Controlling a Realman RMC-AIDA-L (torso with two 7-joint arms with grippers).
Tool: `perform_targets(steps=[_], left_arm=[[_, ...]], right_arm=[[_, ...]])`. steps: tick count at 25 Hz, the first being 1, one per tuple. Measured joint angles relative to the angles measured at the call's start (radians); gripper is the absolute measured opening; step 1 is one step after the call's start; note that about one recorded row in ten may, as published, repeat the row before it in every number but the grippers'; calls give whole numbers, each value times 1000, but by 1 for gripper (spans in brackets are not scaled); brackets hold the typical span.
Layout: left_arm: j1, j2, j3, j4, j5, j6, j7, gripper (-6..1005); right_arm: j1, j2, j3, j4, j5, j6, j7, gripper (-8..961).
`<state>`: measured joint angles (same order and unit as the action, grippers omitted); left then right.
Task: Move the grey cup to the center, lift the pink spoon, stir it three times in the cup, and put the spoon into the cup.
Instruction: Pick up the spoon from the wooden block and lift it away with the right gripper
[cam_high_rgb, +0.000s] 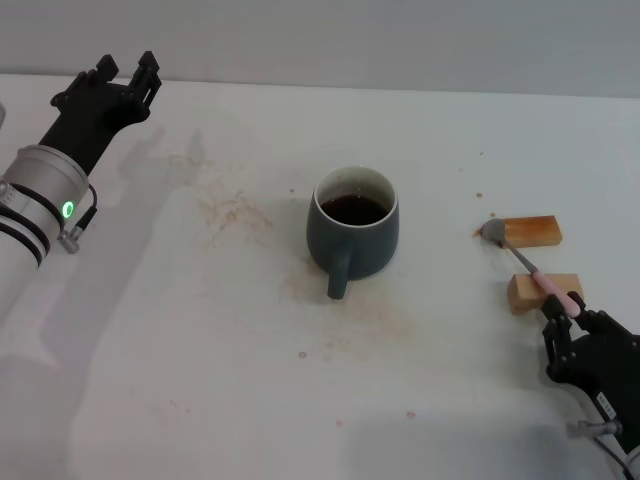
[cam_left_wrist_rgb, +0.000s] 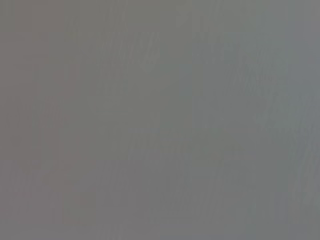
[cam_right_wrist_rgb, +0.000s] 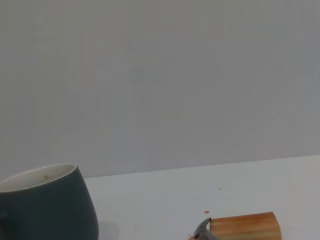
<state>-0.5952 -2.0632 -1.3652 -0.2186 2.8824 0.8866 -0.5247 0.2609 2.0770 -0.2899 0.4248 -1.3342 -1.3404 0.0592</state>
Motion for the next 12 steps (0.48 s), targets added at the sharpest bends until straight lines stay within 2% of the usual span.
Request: perform_targets(steps=[12], left_arm=[[0,0,0,4,0,0,0,551]], right_arm=[[1,0,0,0,-3,-5,1,148]])
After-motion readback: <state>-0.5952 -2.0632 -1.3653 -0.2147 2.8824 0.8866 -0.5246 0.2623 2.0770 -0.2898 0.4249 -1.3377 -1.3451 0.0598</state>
